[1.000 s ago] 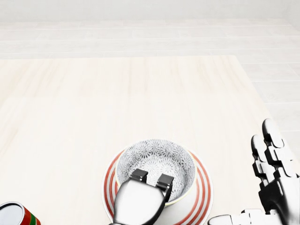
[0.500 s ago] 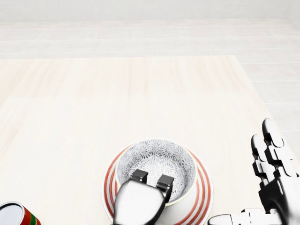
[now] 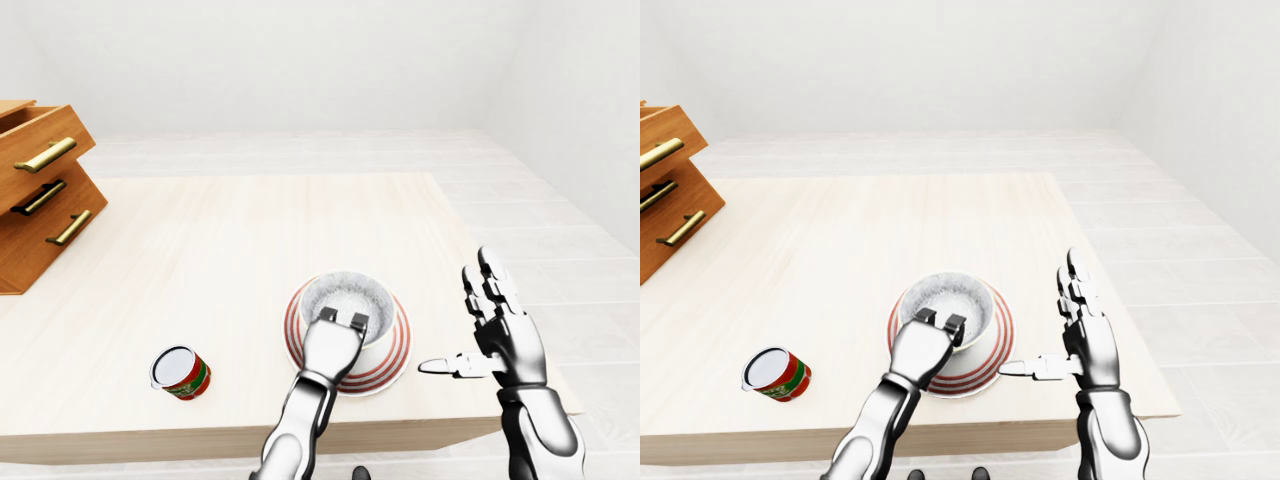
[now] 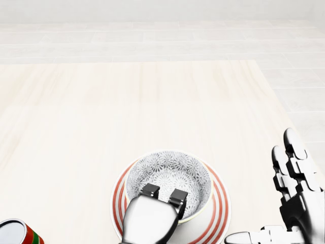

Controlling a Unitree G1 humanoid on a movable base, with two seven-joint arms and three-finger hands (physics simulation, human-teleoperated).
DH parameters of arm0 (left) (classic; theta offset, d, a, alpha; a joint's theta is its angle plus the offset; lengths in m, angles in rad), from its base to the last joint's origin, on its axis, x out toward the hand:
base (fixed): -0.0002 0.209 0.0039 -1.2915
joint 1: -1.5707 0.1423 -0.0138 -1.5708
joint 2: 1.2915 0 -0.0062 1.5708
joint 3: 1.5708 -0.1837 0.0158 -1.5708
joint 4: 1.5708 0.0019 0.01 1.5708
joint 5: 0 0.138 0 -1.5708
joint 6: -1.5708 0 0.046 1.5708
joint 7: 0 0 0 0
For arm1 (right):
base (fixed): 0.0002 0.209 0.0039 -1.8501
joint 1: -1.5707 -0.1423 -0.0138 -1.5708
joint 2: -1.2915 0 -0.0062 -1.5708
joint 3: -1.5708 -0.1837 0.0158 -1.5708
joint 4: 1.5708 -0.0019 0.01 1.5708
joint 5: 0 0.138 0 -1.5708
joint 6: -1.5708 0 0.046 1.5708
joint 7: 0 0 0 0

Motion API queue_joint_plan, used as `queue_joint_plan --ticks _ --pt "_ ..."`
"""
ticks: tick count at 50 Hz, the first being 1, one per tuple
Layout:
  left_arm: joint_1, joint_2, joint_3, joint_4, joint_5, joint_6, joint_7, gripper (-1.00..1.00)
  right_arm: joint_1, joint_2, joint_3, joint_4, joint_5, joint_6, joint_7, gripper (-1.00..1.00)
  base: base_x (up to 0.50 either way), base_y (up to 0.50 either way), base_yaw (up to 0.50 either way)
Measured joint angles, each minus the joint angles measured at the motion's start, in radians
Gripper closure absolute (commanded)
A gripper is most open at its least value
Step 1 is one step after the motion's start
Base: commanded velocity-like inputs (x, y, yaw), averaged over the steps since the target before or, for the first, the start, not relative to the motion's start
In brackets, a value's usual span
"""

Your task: Put the bowl on the plate.

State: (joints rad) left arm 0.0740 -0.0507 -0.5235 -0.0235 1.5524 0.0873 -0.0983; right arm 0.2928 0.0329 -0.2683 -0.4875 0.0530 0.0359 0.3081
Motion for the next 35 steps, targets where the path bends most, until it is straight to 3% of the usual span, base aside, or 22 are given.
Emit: queue_joint_plan --ticks 35 --pt "0.002 0.0 -0.004 -0.009 0.045 0.0 0.025 0.59 -0.003 -0.003 0.005 0.02 -0.002 -0.012 -0.007 -1.0 0.0 0.0 0.0"
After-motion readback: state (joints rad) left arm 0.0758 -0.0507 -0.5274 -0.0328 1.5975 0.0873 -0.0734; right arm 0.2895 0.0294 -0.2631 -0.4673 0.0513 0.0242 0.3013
